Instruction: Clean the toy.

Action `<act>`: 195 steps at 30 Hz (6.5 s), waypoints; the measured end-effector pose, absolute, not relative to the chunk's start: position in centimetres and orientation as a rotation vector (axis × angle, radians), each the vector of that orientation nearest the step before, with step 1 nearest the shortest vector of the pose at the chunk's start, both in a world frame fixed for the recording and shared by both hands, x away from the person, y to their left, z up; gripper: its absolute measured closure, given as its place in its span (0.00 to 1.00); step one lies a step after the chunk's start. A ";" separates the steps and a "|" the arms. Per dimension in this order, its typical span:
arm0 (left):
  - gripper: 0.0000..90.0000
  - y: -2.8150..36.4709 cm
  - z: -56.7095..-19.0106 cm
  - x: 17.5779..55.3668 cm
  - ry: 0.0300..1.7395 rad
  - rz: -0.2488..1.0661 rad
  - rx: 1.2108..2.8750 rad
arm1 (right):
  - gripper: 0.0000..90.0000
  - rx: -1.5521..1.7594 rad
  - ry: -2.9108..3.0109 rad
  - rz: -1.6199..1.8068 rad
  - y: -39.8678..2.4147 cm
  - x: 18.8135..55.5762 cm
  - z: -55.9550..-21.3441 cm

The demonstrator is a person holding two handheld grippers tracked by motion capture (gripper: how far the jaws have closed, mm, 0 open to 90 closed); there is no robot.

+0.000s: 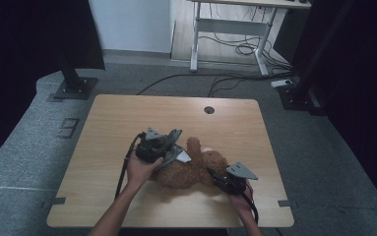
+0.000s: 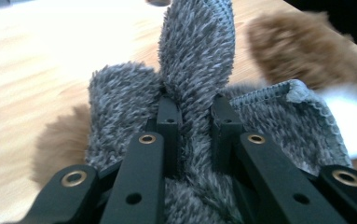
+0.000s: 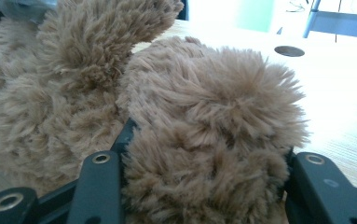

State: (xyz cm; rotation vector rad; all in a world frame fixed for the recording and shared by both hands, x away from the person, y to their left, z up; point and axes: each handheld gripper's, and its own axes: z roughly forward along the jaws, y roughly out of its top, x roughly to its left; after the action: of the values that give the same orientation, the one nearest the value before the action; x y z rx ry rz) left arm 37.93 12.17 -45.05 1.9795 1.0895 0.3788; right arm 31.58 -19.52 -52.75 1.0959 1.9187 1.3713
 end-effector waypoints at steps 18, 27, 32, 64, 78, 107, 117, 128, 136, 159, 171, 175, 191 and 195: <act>0.85 8.1 -43.2 37.8 0.998 0.328 1.999 | 0.54 1.115 1.898 1.365 -19.4 32.1 -52.8; 0.86 8.2 -45.3 37.3 0.999 0.226 2.001 | 0.40 1.162 1.911 1.392 -19.8 32.0 -52.4; 0.86 9.0 -46.3 35.4 0.962 0.225 1.961 | 0.19 1.237 1.965 1.433 -20.5 31.8 -51.1; 0.87 9.5 -48.8 28.2 0.805 0.250 1.896 | 0.36 1.361 2.071 1.334 -20.2 30.0 -52.4; 0.88 8.1 -49.3 32.5 0.854 0.359 1.874 | 0.47 1.324 1.893 1.298 -18.9 31.5 -53.3; 0.86 8.1 -45.9 32.5 0.806 0.210 1.895 | 0.52 1.318 1.760 1.288 -19.2 35.0 -53.5; 0.87 6.5 -49.7 31.7 0.783 0.096 2.039 | 0.52 1.316 1.747 1.312 -19.3 35.6 -53.3; 0.87 6.8 -49.5 34.2 0.841 0.082 1.965 | 0.52 1.293 1.727 1.381 -20.4 37.0 -53.5; 0.86 8.2 -44.2 35.6 0.889 0.257 1.851 | 0.53 1.214 1.780 1.445 -21.6 35.1 -54.0; 0.85 12.1 -45.5 37.7 1.052 0.313 1.905 | 0.51 1.141 1.803 1.462 -21.8 34.0 -54.2; 0.85 15.6 -43.7 37.1 1.104 0.349 1.844 | 0.51 1.138 1.798 1.474 -21.9 33.9 -54.4; 0.85 13.0 -42.0 36.3 1.017 0.351 1.864 | 0.51 1.143 1.796 1.471 -21.9 33.9 -54.3; 0.85 1.7 -45.2 37.0 0.898 0.253 2.058 | 0.50 1.133 1.798 1.455 -21.8 33.8 -54.3; 0.85 4.5 -45.4 37.2 0.935 0.221 2.010 | 0.50 1.121 1.798 1.460 -21.7 33.7 -54.2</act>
State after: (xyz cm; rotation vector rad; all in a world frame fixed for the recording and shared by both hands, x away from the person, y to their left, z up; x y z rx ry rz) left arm 37.22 4.50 -45.37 2.0102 0.9352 0.2213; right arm 33.72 -21.70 -54.24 1.1213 1.7975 1.4596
